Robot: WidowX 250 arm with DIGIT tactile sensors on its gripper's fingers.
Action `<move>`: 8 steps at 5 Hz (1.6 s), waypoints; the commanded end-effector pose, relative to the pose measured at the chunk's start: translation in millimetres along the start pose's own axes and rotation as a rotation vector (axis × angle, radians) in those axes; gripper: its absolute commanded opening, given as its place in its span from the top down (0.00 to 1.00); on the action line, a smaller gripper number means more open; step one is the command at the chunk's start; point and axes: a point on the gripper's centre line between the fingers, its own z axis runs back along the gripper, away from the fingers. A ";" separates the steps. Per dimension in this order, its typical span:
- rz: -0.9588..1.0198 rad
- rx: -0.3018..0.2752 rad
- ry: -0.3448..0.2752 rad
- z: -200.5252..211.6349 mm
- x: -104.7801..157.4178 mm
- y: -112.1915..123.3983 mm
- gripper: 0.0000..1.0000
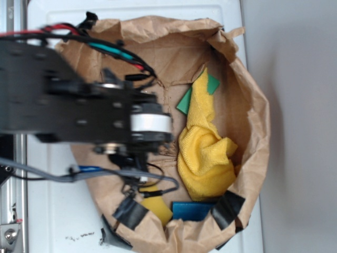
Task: Grab the wood chip.
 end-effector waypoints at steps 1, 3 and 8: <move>-0.063 -0.023 -0.064 -9.9 40.2 -7.1 0.00; -0.090 -0.062 -0.075 -8.7 35.6 3.6 0.00; -0.097 -0.064 -0.132 -41.2 26.6 -3.0 1.00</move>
